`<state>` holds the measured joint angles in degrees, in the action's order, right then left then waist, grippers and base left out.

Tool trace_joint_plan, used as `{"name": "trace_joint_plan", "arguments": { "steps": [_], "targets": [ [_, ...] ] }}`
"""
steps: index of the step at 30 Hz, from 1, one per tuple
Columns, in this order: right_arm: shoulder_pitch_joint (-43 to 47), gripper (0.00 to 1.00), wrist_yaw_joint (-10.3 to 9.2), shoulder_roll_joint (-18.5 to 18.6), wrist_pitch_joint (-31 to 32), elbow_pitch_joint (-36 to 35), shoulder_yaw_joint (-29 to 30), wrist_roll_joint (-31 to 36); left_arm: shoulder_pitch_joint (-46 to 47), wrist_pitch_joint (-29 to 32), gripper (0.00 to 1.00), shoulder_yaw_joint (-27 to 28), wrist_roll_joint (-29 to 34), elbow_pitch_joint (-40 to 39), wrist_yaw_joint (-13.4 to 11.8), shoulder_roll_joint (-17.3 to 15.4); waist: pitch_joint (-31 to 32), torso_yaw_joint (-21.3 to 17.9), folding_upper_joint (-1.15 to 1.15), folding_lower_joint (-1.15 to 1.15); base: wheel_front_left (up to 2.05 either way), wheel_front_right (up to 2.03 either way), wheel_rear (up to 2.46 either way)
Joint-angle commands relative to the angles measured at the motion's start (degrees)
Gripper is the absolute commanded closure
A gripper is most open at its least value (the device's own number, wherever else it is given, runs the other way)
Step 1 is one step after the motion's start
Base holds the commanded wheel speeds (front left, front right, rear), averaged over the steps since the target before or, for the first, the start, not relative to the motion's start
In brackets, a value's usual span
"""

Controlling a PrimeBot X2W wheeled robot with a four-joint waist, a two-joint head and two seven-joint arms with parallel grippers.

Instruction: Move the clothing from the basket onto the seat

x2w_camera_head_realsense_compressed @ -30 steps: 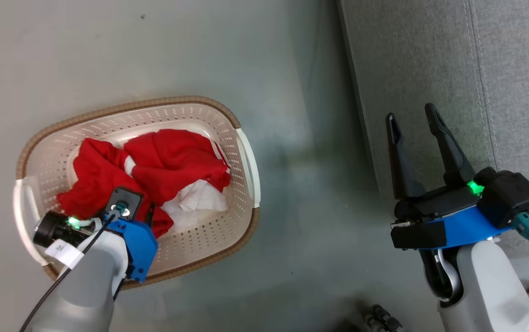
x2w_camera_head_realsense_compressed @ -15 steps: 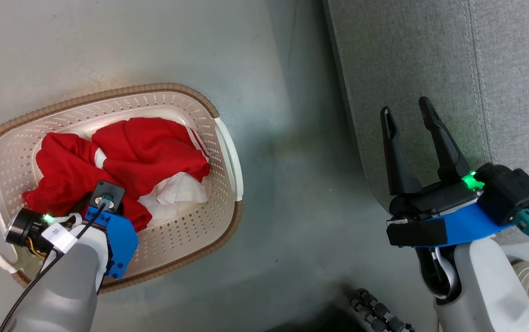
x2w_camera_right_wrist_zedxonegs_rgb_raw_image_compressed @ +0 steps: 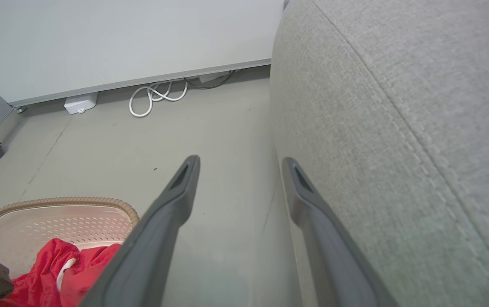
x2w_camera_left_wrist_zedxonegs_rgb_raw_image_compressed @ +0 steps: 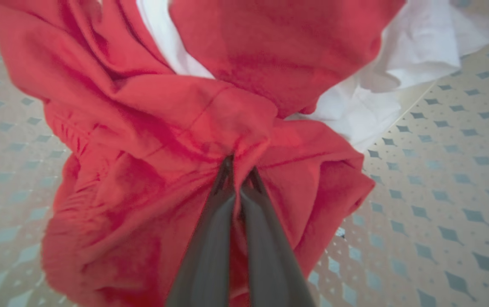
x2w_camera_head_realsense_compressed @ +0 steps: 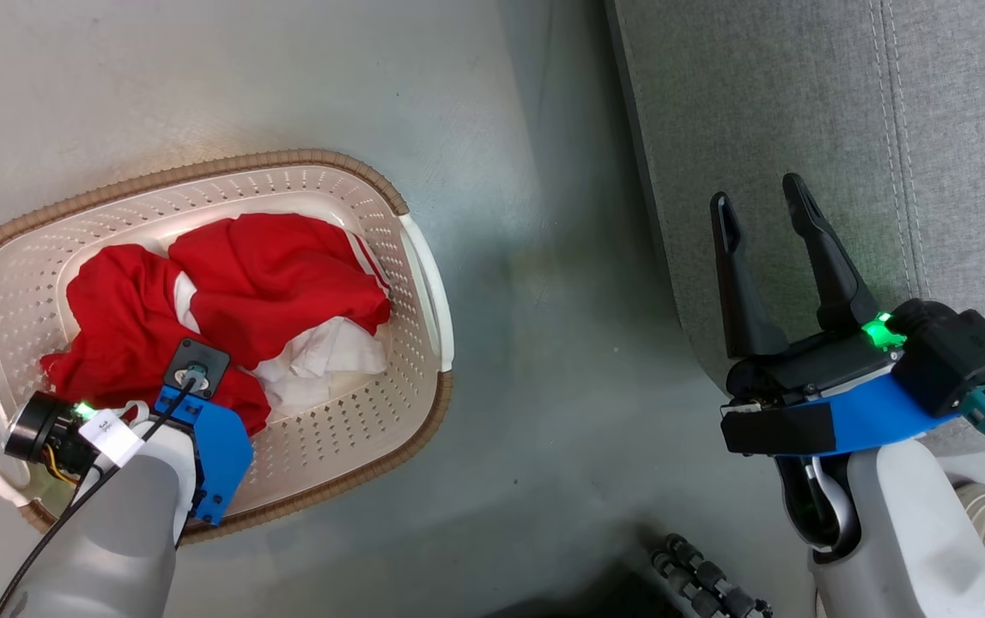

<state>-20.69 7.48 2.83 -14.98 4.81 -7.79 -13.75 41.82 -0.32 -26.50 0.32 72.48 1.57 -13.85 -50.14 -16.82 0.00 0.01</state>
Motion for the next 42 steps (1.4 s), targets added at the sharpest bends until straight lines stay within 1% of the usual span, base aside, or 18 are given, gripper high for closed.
{"name": "trace_joint_plan", "arguments": {
  "steps": [1, 7, 12, 17, 19, 27, 35, 42],
  "targets": [
    [-0.76, 0.00, 0.03, 0.10, -0.31, -0.05, 0.18, -0.13, 1.02, -0.19, 1.00, -0.12, -0.41, 0.12, 0.36, -0.13, 0.12, 0.15, 0.00, -0.01, 0.00, 0.00, 0.00],
    [-1.12, 0.00, 0.03, 0.10, -0.32, 0.39, 0.22, 0.14, 1.25, -2.23, 1.00, 0.13, -1.71, 0.14, 1.17, 0.61, 1.94, 1.20, 0.00, -0.01, 0.00, 0.00, 0.00],
    [-1.34, 0.00, 0.03, 0.10, -0.31, 1.02, 0.68, 1.14, 0.36, -4.64, 1.00, 0.86, -3.71, 0.21, 2.46, 1.89, 5.74, 3.09, 0.00, -0.01, 0.00, 0.00, 0.00],
    [-0.78, 0.00, 0.03, 0.12, -0.31, 2.00, 1.07, 2.36, -0.73, -8.09, 1.00, 1.57, -5.91, 0.00, 3.83, 3.57, 10.87, 5.45, 0.00, -0.01, 0.00, 0.00, 0.00],
    [-0.17, 0.00, 0.03, 0.13, -0.31, 2.51, 1.29, 2.88, -1.25, -9.47, 1.00, 1.78, -6.80, -0.13, 4.28, 4.79, 13.10, 6.42, 0.00, -0.01, 0.00, 0.00, 0.00],
    [3.32, 0.00, 0.03, 0.13, -0.31, 4.95, 3.01, 5.00, -4.19, -13.69, 1.00, 1.39, -9.76, -1.58, 5.59, 8.16, 23.67, 10.60, 0.00, -0.01, 0.00, 0.00, 0.00],
    [7.38, 0.00, 0.03, 0.13, -0.31, 7.21, 3.62, 6.40, -8.18, -14.90, 1.00, -0.01, -13.26, -7.30, 6.03, 10.05, 33.67, 13.78, 0.00, -0.01, 0.00, 0.00, 0.00],
    [10.71, 0.00, 0.03, 0.13, -0.31, 8.60, 3.81, 7.07, -12.19, -14.93, 1.00, -2.77, -18.34, -18.31, 5.92, 10.60, 40.18, 15.94, 0.00, -0.01, 0.00, 0.00, 0.00]
  ]
}}
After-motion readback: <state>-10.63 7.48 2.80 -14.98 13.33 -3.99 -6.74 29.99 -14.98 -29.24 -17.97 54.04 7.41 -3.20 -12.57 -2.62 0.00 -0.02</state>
